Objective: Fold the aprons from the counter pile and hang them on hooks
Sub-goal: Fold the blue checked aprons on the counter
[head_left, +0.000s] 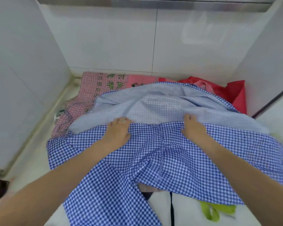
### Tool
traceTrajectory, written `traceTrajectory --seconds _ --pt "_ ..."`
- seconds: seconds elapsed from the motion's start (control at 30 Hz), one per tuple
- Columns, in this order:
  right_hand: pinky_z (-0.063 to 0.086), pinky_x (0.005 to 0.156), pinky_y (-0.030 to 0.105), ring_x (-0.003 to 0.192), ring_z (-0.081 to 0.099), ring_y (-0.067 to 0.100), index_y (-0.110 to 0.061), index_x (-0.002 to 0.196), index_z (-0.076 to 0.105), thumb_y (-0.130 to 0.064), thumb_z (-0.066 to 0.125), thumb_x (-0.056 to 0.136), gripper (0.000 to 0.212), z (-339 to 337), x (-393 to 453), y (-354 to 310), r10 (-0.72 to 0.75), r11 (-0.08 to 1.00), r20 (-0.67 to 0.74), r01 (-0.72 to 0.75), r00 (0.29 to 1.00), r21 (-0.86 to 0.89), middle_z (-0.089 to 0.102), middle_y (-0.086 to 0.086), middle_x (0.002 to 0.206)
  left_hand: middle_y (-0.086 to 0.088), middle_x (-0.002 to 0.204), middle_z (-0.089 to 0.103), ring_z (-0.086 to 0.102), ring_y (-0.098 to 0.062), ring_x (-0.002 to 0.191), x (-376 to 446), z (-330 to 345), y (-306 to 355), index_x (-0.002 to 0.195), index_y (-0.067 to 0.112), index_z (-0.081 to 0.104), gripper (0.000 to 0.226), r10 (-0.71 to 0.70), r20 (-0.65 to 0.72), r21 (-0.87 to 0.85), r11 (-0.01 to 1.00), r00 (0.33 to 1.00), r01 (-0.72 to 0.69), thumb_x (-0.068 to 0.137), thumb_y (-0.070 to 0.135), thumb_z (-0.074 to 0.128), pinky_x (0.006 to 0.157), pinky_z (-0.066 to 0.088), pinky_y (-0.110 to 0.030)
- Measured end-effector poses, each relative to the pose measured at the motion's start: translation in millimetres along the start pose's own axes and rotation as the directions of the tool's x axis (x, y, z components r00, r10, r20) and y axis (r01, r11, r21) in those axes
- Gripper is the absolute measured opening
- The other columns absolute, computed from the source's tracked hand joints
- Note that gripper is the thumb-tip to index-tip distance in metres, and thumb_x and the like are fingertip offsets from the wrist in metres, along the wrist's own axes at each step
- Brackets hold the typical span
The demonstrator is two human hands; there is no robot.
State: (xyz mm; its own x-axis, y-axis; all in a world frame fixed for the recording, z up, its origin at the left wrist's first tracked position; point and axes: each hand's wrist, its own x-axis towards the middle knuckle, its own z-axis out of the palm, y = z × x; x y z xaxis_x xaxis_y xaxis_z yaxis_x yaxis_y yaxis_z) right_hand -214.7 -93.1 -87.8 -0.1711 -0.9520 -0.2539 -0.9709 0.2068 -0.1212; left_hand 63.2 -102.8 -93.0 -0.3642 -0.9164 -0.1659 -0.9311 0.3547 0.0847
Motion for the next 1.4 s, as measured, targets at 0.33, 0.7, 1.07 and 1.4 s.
traceTrajectory --seconds 0.33,0.7,1.07,1.4 --pt "0.037 0.101 0.039 0.124 0.033 0.028 -0.014 0.137 0.038 -0.047 0.057 0.089 0.061 47 -73 8 -0.331 0.93 0.446 0.367 0.832 0.006 0.029 0.008 0.133 -0.002 0.113 0.033 0.034 -0.023 0.11 -60 31 61 0.109 0.018 0.04 0.056 0.304 0.312 -0.079 0.953 0.9 -0.294 0.08 0.062 0.058 0.093 0.04 -0.04" --pt "0.017 0.109 0.065 0.141 -0.012 0.045 -0.026 0.145 -0.027 -0.058 0.07 0.072 0.126 77 -143 7 -0.089 0.951 0.521 0.229 0.849 -0.21 -0.033 0.011 0.151 0.003 0.07 0.04 0.048 -0.021 0.076 -113 35 18 0.088 0.014 0.057 0.018 0.134 0.665 0.23 0.899 0.734 -0.373 0.086 0.032 0.058 0.094 0.037 -0.044" --pt "0.023 0.113 0.052 0.145 0.008 0.033 -0.024 0.147 -0.022 -0.074 0.053 0.074 0.116 58 -144 59 0.093 0.995 0.652 -0.057 0.752 -0.076 -0.027 0.008 0.154 -0.01 0.157 0.001 0.008 -0.036 0.142 -68 24 64 0.151 0.023 0.009 0.073 0.186 0.456 0.001 0.978 0.87 -0.209 0.094 0.047 0.048 0.114 0.02 -0.052" --pt "0.026 0.109 0.058 0.139 0.022 0.044 -0.017 0.146 -0.025 -0.073 0.049 0.078 0.114 65 -129 125 0.315 0.947 0.531 -0.226 0.787 -0.227 -0.025 0.023 0.152 -0.009 0.157 -0.016 0.04 -0.035 0.128 -19 39 123 0.149 0.017 -0.016 0.087 0.094 0.614 0.047 0.987 0.784 -0.155 0.096 0.021 0.053 0.088 0.045 -0.029"
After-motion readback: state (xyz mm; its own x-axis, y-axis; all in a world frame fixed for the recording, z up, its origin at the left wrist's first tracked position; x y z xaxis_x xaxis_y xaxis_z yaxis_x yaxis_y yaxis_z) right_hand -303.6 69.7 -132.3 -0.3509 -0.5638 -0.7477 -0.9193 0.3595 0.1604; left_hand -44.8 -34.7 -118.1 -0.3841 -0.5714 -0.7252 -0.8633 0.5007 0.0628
